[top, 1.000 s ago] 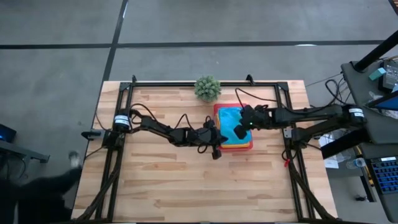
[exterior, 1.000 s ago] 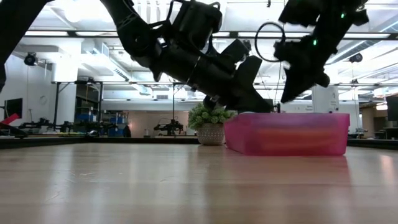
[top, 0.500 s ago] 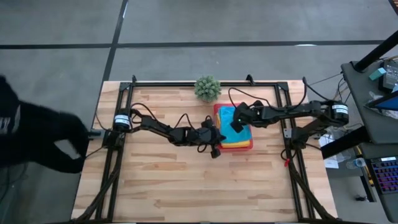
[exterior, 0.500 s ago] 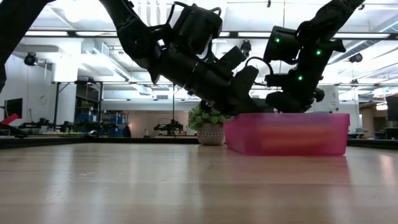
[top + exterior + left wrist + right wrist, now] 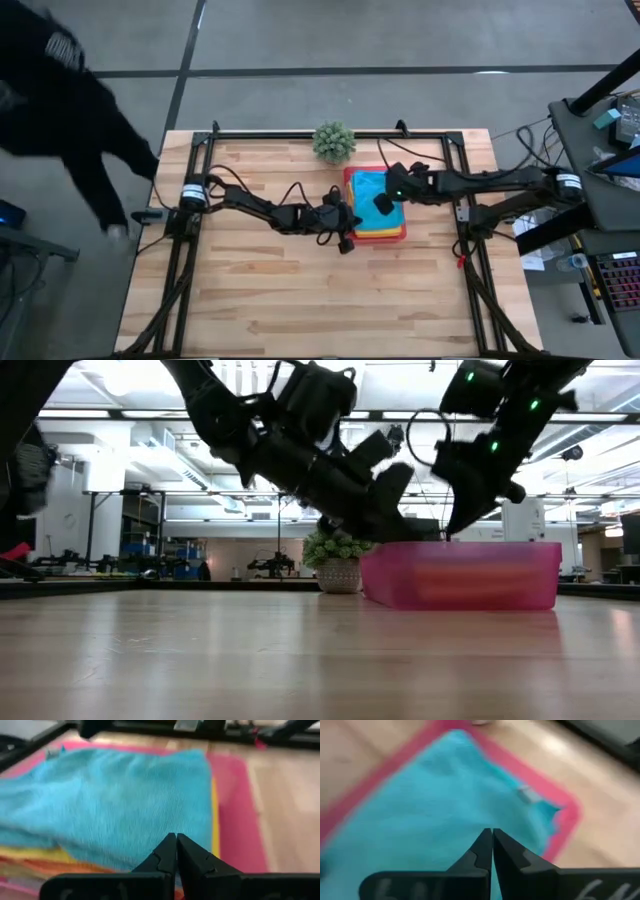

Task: Fold microfiber towels
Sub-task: Put the blue towel into the red bin

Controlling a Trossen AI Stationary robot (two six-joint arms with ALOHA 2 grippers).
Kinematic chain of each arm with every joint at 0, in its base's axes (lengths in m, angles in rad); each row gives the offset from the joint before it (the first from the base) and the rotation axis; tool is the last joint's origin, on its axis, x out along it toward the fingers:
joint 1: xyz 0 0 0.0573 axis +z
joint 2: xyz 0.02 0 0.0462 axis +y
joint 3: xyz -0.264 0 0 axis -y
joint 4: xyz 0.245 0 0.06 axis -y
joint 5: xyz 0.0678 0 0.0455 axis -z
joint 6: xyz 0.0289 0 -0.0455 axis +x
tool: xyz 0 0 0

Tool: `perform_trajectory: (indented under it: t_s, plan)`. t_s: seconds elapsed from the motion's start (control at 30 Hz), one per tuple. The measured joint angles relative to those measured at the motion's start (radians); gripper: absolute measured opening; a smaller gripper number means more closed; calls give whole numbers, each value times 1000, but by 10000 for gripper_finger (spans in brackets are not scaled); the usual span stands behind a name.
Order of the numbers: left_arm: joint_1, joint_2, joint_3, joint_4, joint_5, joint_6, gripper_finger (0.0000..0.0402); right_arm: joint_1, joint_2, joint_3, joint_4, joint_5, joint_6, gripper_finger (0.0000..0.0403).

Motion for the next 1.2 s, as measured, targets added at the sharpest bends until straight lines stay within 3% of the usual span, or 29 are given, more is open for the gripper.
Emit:
perform_trajectory:
  t_s: [0.17,0.27,0.47,0.7,1.2]
  plan:
    - [-4,-75,-1,8,5,34,1,74,-74,0,1,-174,71,9]
    - [1,-106,6,16,3,105,1,134,-92,-1,-12,-222,123,9]
    - [92,-98,28,16,-2,157,1,235,-88,-8,-124,-215,241,9]
    - [167,-68,26,15,5,146,1,264,-86,-61,-134,-185,310,9]
    - [187,-11,18,54,26,130,1,265,-85,-196,108,-201,342,9]
